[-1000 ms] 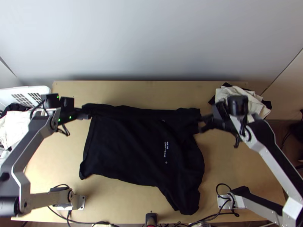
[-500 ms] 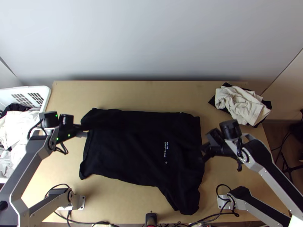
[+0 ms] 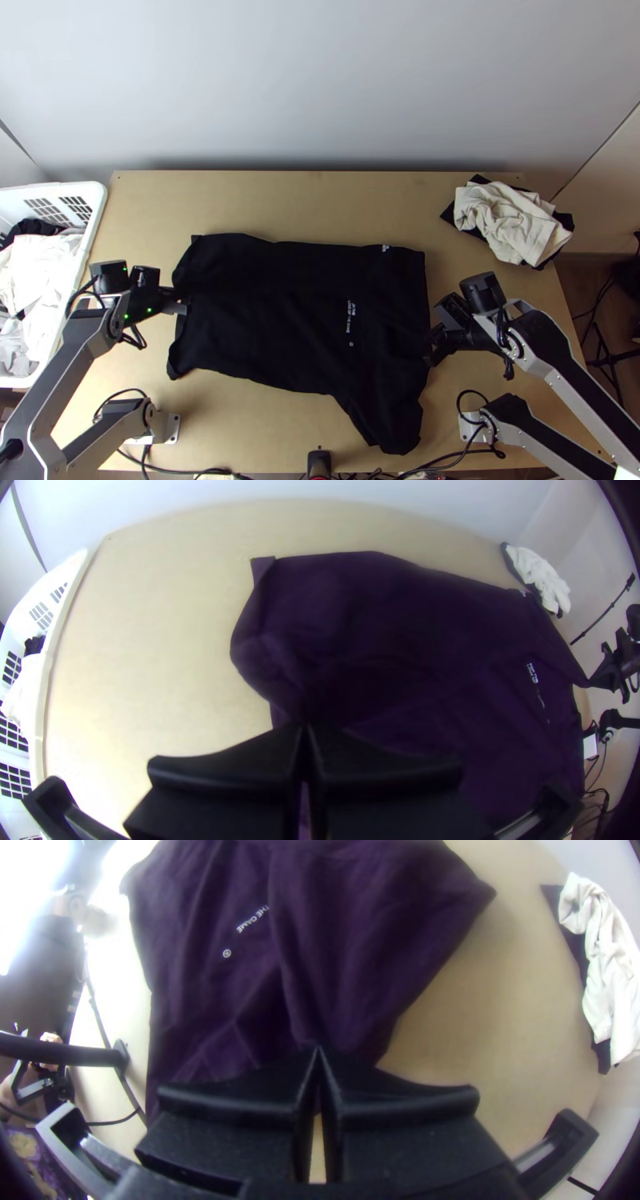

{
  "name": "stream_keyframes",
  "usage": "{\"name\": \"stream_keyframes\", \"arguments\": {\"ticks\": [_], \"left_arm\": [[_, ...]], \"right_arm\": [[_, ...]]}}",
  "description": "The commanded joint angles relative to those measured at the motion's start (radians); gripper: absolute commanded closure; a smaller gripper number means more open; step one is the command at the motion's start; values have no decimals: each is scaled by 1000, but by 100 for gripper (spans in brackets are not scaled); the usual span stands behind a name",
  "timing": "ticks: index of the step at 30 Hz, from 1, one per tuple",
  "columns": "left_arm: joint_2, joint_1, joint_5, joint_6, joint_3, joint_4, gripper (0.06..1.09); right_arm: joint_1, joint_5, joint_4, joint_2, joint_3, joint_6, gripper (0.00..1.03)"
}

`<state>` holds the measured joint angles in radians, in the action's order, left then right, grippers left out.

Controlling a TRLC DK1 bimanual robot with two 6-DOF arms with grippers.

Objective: Fold the t-shirt

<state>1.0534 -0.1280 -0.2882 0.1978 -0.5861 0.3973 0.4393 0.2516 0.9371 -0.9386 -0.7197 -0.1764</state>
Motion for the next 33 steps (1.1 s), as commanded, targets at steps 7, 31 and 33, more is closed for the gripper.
{"name": "stream_keyframes", "arguments": {"ticks": [7,31,33], "left_arm": [[76,-13,0,8,37,-49,75],[-102,-13,3,264,-67,719,21],[-92,-13,11,264,-66,726,27]], "right_arm": [[3,8,-24,-14,31,9,42],[65,8,184,-2,-254,54,4],[85,9,197,-2,-256,46,4]]}}
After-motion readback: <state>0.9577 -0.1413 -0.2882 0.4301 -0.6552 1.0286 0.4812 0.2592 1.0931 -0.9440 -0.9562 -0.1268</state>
